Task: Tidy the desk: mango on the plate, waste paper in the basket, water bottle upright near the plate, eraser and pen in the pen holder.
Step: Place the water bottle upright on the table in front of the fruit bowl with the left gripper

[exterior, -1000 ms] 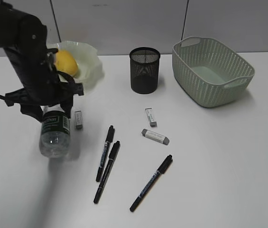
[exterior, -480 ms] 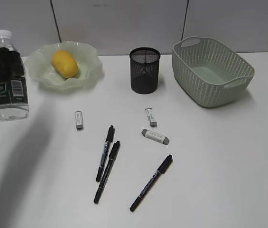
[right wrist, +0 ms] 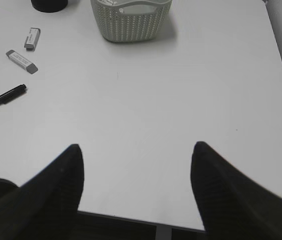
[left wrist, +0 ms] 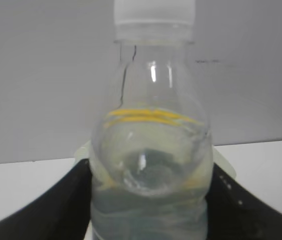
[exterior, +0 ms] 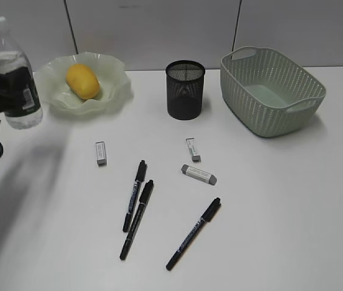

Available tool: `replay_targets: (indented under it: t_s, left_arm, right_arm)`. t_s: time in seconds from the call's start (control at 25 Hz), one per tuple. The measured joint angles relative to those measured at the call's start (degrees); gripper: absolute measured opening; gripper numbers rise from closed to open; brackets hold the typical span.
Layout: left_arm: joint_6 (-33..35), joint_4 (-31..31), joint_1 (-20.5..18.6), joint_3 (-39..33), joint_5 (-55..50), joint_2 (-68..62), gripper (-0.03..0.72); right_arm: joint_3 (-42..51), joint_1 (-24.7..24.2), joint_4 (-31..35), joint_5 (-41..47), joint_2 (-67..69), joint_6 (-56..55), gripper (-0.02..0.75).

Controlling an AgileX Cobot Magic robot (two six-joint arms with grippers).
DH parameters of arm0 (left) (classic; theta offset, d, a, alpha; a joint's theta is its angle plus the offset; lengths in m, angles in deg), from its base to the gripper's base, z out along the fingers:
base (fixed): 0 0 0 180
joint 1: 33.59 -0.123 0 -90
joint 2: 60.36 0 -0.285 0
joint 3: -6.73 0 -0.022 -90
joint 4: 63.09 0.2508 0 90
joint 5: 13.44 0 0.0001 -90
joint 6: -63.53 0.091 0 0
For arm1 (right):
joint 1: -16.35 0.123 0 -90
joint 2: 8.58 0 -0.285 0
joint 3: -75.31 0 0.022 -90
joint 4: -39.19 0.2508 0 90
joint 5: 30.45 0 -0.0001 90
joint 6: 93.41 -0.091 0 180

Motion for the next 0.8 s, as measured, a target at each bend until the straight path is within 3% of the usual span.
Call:
replay_targets:
  t_s: [0.36,0.8]
  left_arm:
    - [0.8,-1.6,0.0,3.2,3.2,-13.9,0.475]
    - [0.8,0.5,0.0,6.8,4.3,-16.7,0.474]
  right_arm:
    - [0.0,0.0,0.0,0.0,0.0,0.0,0.532]
    - [0.0,0.0,0.0,0.0,0.0,0.0,0.531]
